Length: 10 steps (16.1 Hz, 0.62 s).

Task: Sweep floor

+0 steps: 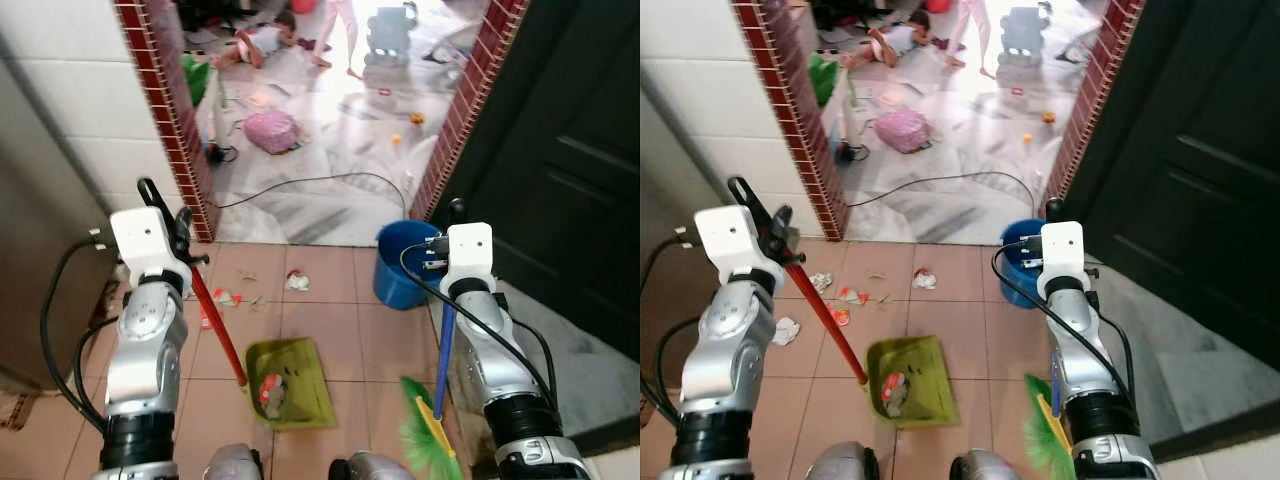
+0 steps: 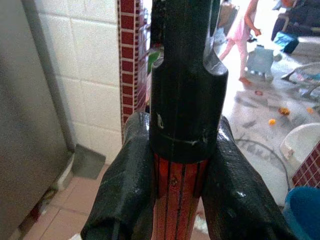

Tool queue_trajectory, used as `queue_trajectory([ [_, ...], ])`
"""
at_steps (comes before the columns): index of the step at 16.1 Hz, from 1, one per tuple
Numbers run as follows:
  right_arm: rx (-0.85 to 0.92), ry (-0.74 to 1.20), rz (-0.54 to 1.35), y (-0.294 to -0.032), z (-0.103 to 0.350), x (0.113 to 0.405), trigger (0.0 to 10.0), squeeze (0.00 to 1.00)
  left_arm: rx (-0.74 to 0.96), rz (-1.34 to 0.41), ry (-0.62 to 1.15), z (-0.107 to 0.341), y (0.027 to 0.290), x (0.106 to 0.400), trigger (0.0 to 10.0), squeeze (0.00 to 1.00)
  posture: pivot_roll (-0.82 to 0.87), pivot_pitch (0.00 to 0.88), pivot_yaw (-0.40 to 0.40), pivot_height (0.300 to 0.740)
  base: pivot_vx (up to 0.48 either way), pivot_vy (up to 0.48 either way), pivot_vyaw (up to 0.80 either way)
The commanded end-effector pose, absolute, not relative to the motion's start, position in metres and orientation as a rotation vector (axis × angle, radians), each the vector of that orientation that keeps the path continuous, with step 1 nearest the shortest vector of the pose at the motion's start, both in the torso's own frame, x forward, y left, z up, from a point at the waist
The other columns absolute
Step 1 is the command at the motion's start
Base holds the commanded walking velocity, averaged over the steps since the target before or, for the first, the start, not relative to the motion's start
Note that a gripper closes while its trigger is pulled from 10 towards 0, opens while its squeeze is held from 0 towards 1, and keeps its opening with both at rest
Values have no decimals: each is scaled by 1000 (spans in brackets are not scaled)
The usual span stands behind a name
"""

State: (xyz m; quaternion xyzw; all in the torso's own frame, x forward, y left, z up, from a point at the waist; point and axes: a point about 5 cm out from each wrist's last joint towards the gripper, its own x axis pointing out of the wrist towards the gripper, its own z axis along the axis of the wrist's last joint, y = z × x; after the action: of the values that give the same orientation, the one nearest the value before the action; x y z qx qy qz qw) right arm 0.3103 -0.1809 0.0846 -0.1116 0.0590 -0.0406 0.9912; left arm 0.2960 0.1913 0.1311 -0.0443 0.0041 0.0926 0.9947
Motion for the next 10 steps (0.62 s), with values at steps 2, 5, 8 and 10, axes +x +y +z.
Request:
queue_trajectory([
  [2, -216, 97, -85, -182, 90, 315, 10000, 0, -120, 221, -242, 193, 197, 304, 10000, 0, -40, 0, -28, 740, 0, 0, -800],
  [5, -217, 98, -78, -180, 89, 316, 10000, 0, -155, 205, -360, 229, 194, 309, 10000, 0, -36, 0, -28, 740, 339, 184, -800],
  [8, -215, 97, -74, -180, 89, 317, 10000, 0, -180, 205, -407, 245, 193, 311, 10000, 0, -38, 0, -27, 740, 385, 286, -387],
  [10, -215, 97, -72, -180, 88, 318, 10000, 0, -210, 199, -433, 256, 191, 313, 10000, 0, -38, 0, -24, 740, 382, 289, 0],
])
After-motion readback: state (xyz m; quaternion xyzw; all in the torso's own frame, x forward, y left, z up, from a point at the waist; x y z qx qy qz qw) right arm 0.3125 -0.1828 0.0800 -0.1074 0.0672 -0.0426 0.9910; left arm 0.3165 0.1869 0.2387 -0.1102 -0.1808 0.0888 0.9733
